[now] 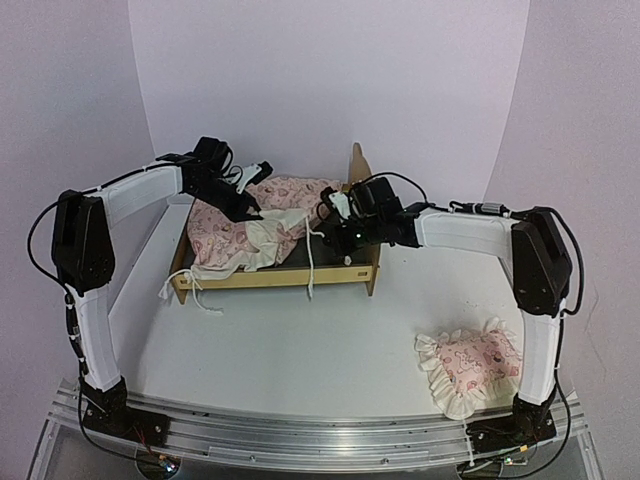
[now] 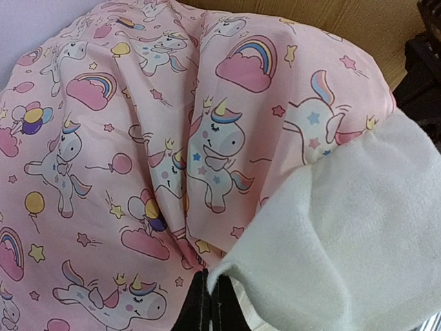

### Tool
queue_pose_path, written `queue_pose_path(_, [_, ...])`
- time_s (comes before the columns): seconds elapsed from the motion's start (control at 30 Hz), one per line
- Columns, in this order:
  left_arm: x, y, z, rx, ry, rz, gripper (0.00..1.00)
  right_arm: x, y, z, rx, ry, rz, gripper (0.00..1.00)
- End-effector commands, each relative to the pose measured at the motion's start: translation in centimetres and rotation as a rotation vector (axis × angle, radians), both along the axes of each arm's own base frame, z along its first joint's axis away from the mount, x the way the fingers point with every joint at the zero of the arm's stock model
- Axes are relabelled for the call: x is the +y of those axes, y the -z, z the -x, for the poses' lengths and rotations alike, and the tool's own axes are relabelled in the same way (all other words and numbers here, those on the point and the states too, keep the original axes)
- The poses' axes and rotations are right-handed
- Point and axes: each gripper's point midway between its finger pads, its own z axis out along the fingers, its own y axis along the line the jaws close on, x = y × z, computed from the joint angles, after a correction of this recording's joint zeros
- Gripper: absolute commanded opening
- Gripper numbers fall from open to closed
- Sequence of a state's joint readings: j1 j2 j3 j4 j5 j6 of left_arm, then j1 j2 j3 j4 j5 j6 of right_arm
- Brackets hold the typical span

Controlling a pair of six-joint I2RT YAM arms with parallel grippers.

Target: Set up the pet bed

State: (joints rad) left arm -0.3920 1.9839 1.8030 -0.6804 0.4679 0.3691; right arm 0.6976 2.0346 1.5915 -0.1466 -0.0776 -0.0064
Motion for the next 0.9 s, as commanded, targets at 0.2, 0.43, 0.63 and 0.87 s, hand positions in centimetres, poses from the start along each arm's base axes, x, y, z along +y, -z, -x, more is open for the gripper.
queue_pose_path(0.2, [0.4, -2.5, 0.3, -0.049, -0.007, 0.017, 0.0, 2.4, -3.2, -1.0, -0.086, -0.011, -0.076, 0.0])
queue_pose_path(0.43, [0.3, -2.5, 0.3, -0.049, -0.005, 0.022, 0.0, 2.4, -1.1, -0.2, 0.011, 0.016, -0.102, 0.0])
queue_pose_path(0.63, [0.2, -2.5, 0.3, -0.044, -0.001, 0.03, 0.0, 2.1, 1.2, 0.2, 0.055, 0.02, -0.086, 0.0])
queue_pose_path(0.87, [0.2, -2.6, 0.4, -0.044, 0.0, 0.032, 0.0, 1.6, 3.6, 0.0, 0.103, 0.048, -0.072, 0.0])
